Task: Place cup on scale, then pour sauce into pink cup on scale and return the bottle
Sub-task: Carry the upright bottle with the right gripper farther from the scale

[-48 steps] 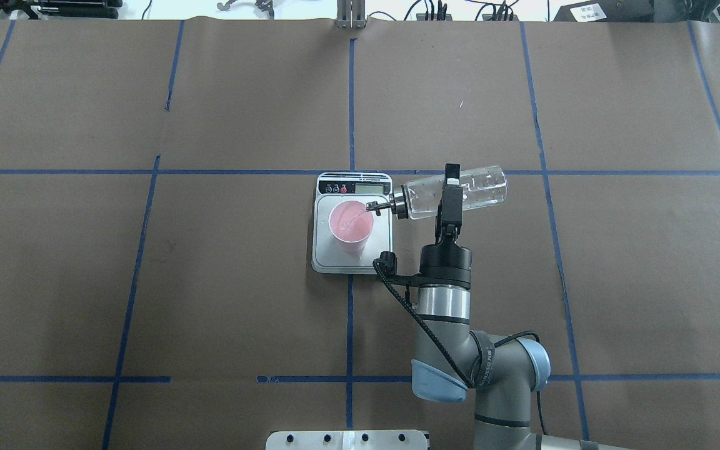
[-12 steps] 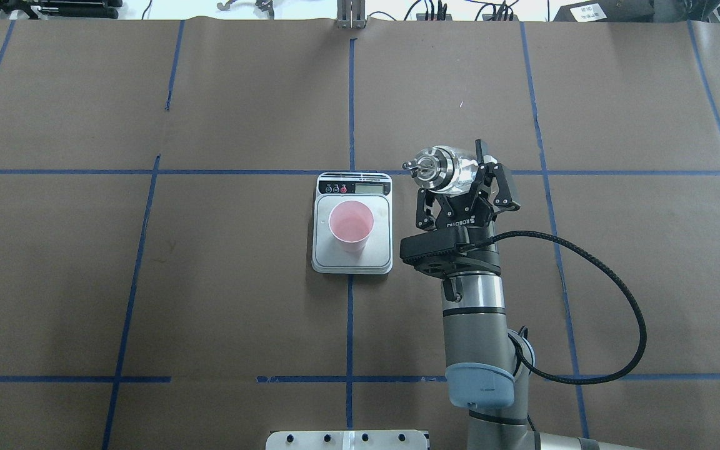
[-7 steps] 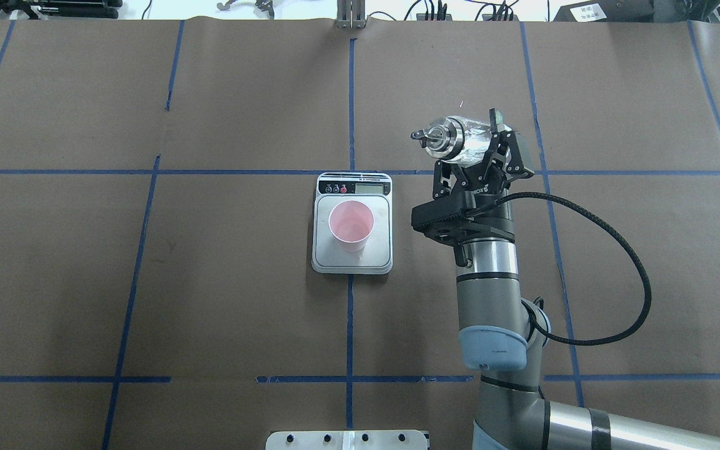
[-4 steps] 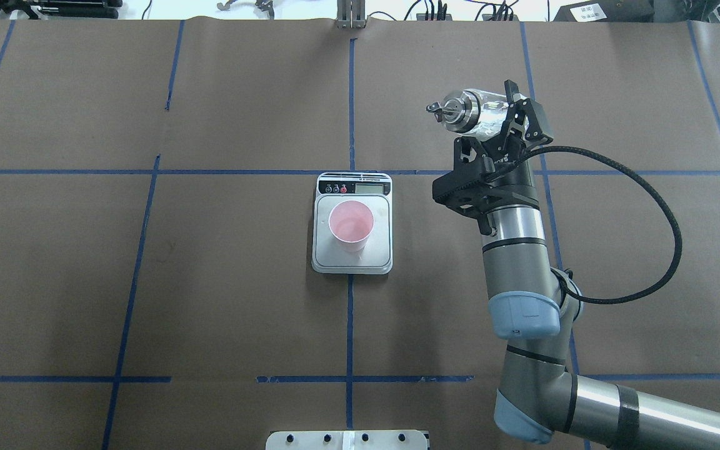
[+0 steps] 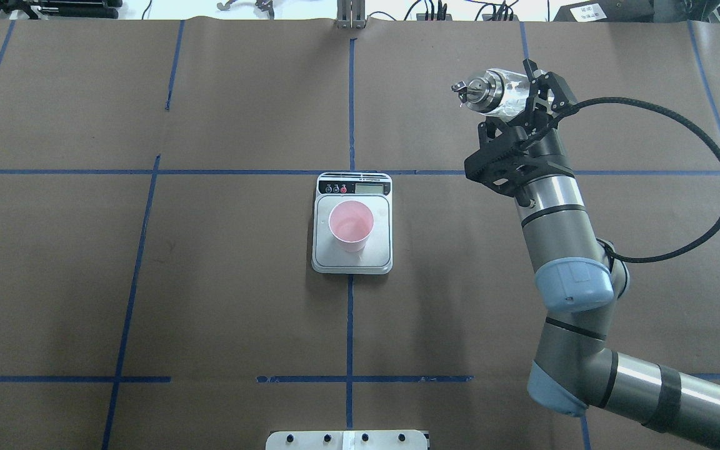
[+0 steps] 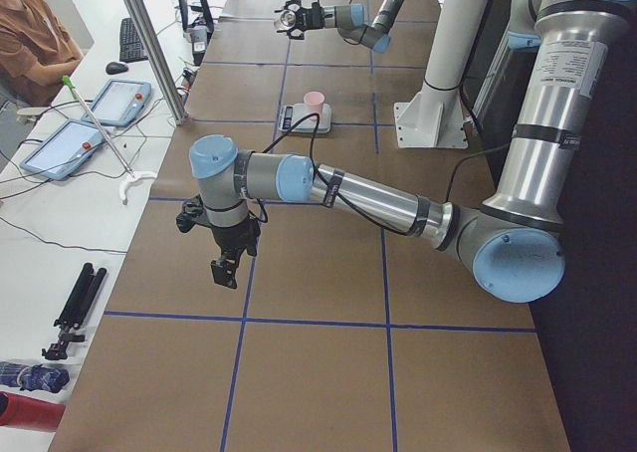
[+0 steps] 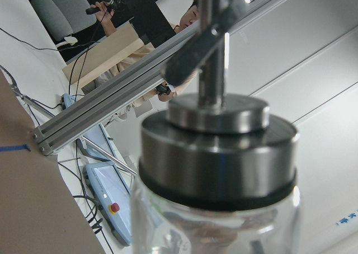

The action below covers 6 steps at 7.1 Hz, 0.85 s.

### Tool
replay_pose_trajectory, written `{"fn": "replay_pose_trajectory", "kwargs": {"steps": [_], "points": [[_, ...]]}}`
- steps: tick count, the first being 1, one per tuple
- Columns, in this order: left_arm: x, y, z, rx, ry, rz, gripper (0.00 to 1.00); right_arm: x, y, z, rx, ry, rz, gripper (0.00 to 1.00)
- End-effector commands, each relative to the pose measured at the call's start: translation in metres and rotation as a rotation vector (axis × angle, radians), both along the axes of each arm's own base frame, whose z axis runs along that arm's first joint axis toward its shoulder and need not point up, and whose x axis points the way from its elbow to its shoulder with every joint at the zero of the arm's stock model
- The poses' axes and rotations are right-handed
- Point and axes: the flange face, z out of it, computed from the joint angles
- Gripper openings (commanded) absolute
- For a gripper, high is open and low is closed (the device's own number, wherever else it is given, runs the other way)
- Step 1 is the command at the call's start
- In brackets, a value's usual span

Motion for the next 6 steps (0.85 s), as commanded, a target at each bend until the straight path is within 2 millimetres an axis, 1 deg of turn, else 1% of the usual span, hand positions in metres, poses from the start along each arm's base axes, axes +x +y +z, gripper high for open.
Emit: {"fn": "replay_pose_trajectory", "kwargs": {"steps": [1,2,3,4,5,6], "points": [[0.000,0.000,-0.001,0.002,0.001,0.000,1.00,0.015,-0.006,0.017,-0.013,0.013,-0.055,0.00],[0.000,0.000,-0.001,0.002,0.001,0.000,1.00,0.024,-0.010,0.028,-0.028,-0.004,-0.099,0.00],[0.000,-0.001,-0.002,0.003,0.001,0.000,1.00,0.044,-0.010,0.036,-0.044,-0.052,-0.147,0.00],[0.000,-0.001,-0.002,0.002,0.001,0.000,1.00,0.054,-0.014,0.041,-0.077,-0.128,-0.176,0.00],[0.000,-0.001,-0.003,0.002,0.001,-0.001,1.00,0.068,-0.017,0.044,-0.116,-0.182,-0.225,0.00],[0.000,-0.002,-0.003,0.004,0.003,-0.001,1.00,0.090,-0.009,0.040,-0.161,-0.210,-0.241,0.00]]}}
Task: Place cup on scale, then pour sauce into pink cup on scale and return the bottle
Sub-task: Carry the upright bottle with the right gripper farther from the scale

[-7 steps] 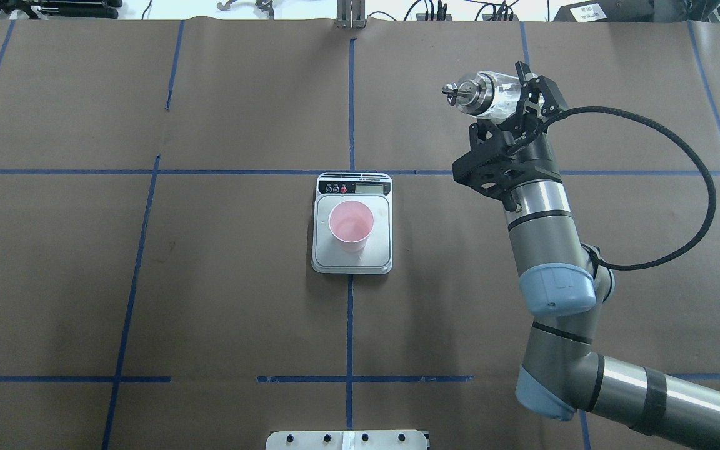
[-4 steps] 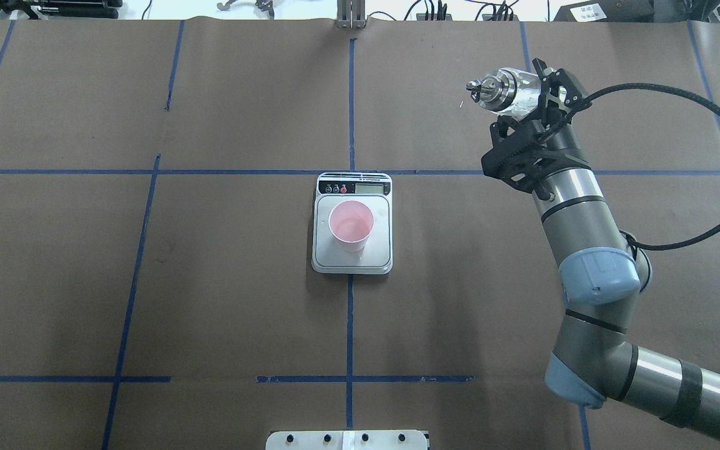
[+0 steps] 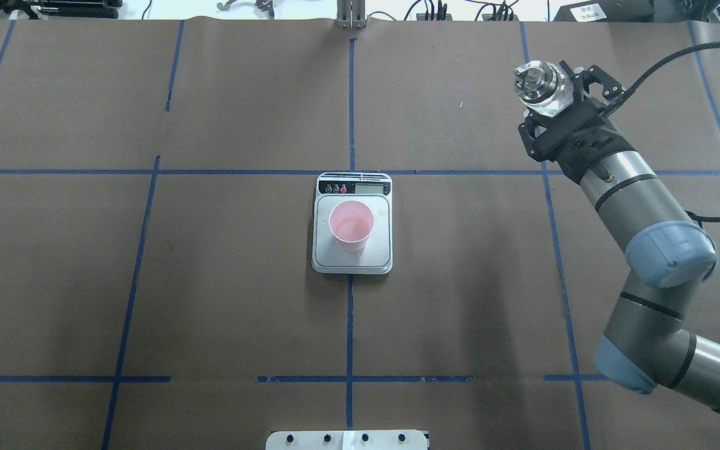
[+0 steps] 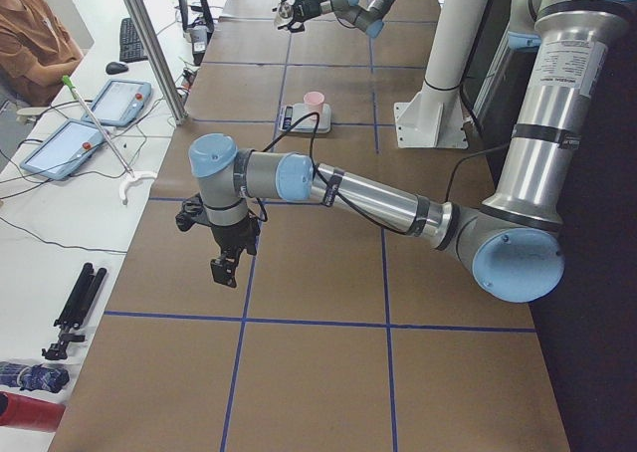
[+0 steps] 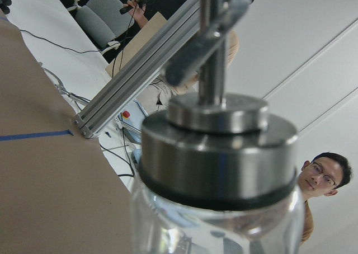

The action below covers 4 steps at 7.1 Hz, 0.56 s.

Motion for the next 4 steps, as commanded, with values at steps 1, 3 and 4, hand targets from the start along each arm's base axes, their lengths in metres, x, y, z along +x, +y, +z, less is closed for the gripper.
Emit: {"fn": "replay_pose_trajectory", "kwargs": {"steps": [1,3,4], "points": [[0.000,-0.001,-0.001,0.001,0.001,0.000,1.00,0.029,0.007,-0.005,-0.107,-0.125,-0.061,0.00],[0.000,-0.001,-0.001,0.001,0.001,0.000,1.00,0.042,0.015,0.018,-0.196,-0.224,-0.078,0.00],[0.000,-0.001,-0.002,0.003,0.001,0.000,1.00,0.048,0.019,0.026,-0.242,-0.293,-0.080,0.00]]}}
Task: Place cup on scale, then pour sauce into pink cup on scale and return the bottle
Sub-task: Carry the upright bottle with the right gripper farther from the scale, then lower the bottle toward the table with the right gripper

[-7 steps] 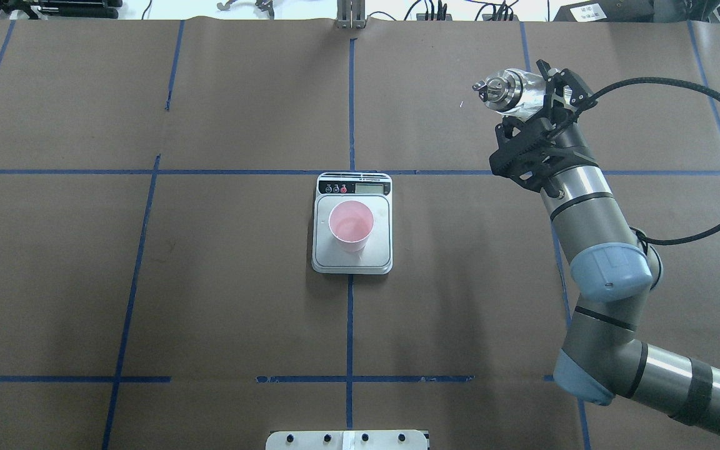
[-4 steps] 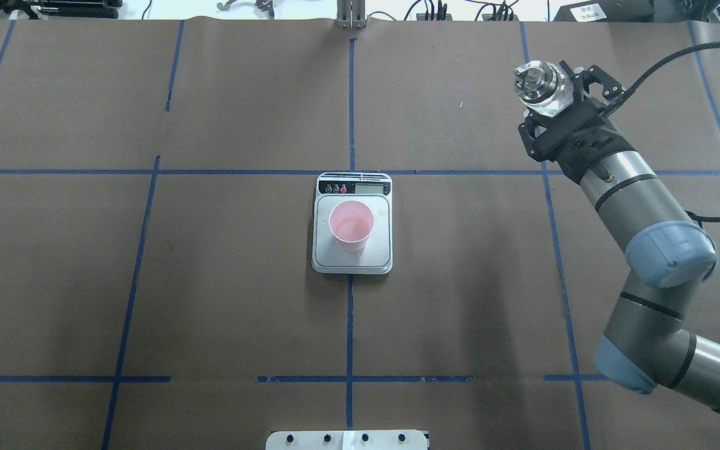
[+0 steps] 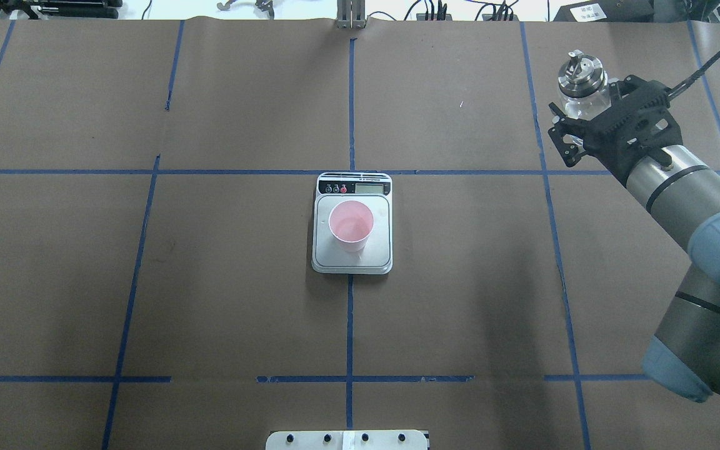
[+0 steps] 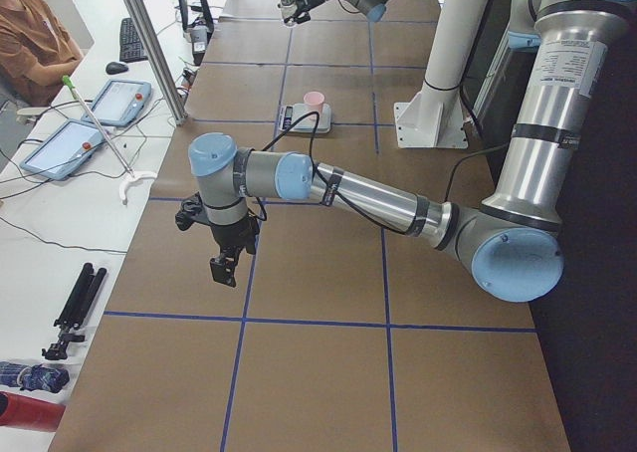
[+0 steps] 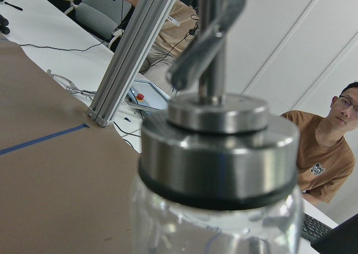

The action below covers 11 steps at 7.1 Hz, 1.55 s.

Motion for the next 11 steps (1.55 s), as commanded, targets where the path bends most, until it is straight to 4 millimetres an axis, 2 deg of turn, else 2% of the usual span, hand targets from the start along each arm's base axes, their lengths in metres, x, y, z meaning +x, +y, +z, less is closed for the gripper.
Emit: {"fn": "replay_pose_trajectory", "kwargs": {"steps": [1,2,4,5,7,8,9,11], "points": [[0.000,-0.001,-0.001,0.003,0.000,0.000,1.00,0.012,0.010,0.020,-0.121,-0.171,0.001,0.00],[0.000,-0.001,-0.001,0.000,0.000,0.000,1.00,0.015,0.013,0.020,-0.163,-0.264,0.014,0.00],[0.001,-0.002,-0.001,0.000,-0.001,0.000,1.00,0.022,0.019,0.047,-0.238,-0.412,0.048,0.00],[0.001,-0.001,0.002,-0.005,-0.003,0.001,1.00,0.023,0.018,0.071,-0.272,-0.465,0.080,0.00],[0.001,-0.001,0.002,-0.004,0.000,0.002,1.00,0.026,0.015,0.088,-0.282,-0.538,0.170,0.00],[0.001,-0.001,0.002,-0.003,0.000,0.002,1.00,0.017,0.017,0.101,-0.282,-0.530,0.211,0.00],[0.001,0.000,0.000,-0.002,0.001,0.002,1.00,-0.001,0.029,0.107,-0.259,-0.522,0.252,0.00],[0.001,-0.001,0.001,-0.003,0.000,0.002,1.00,-0.022,0.046,0.112,-0.245,-0.503,0.255,0.00]]}}
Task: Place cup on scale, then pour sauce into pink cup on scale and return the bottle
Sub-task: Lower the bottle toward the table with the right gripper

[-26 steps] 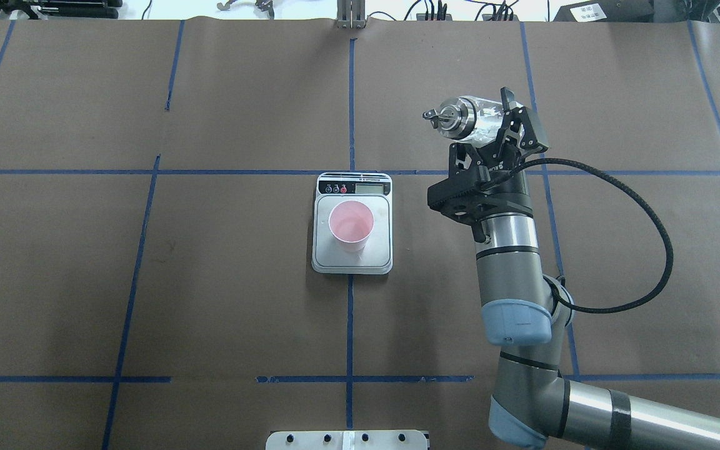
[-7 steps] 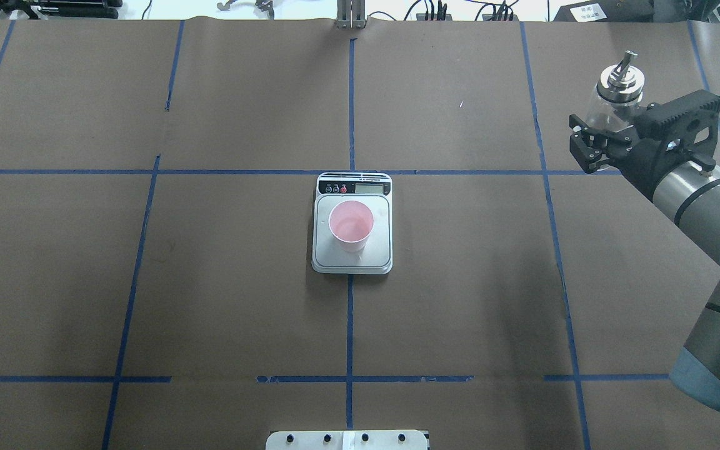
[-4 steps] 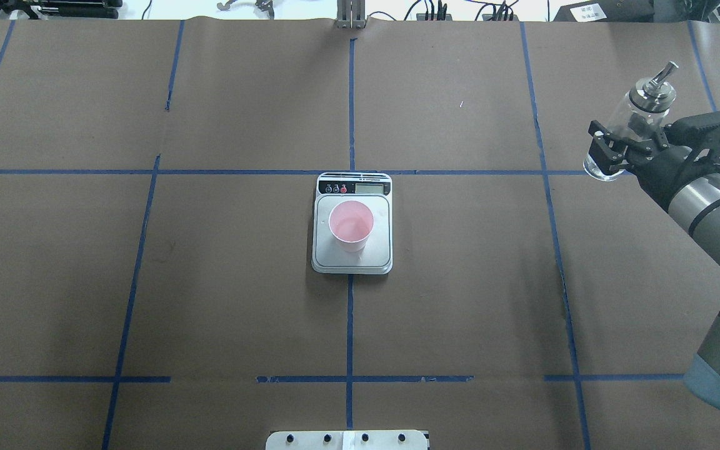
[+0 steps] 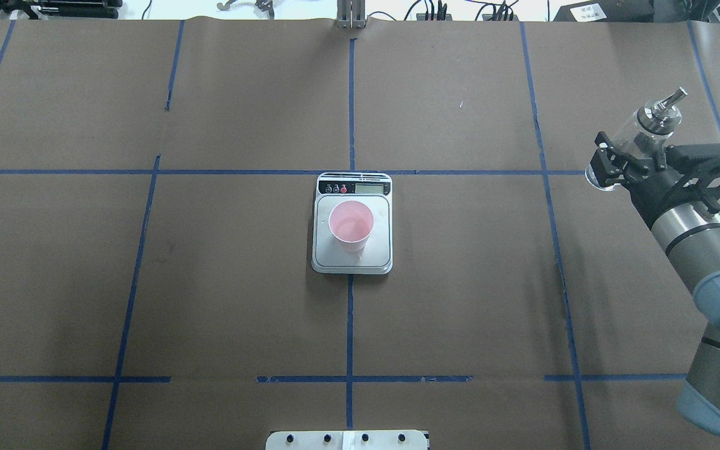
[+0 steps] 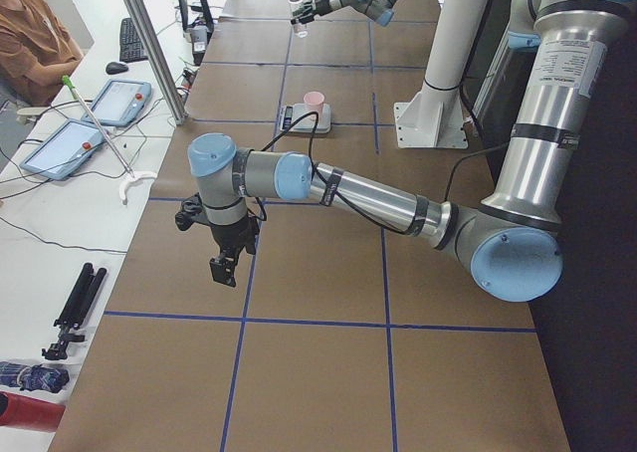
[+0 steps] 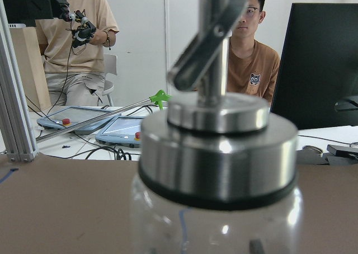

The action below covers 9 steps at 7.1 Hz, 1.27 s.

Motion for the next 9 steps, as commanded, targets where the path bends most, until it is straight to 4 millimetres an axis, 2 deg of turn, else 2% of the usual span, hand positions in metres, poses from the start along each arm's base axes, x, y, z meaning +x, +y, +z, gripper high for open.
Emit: {"fn": "replay_pose_trajectory", "kwargs": {"steps": [1,3,5,7,9], "points": [[0.000,0.000,-0.001,0.001,0.000,0.000,1.00,-0.026,0.019,0.014,0.007,0.038,0.005,0.00],[0.001,-0.001,-0.001,0.001,-0.003,0.002,1.00,-0.054,0.034,0.015,0.032,0.053,0.027,0.00],[0.001,-0.001,-0.001,0.002,-0.003,0.002,1.00,-0.070,0.036,0.016,0.039,0.057,0.029,0.00],[0.001,-0.001,-0.002,0.004,-0.006,0.002,1.00,-0.101,0.031,0.017,0.045,0.059,0.032,0.00],[0.001,-0.001,-0.002,0.004,-0.006,0.002,1.00,-0.104,0.031,0.032,0.037,0.088,0.031,0.00]]}}
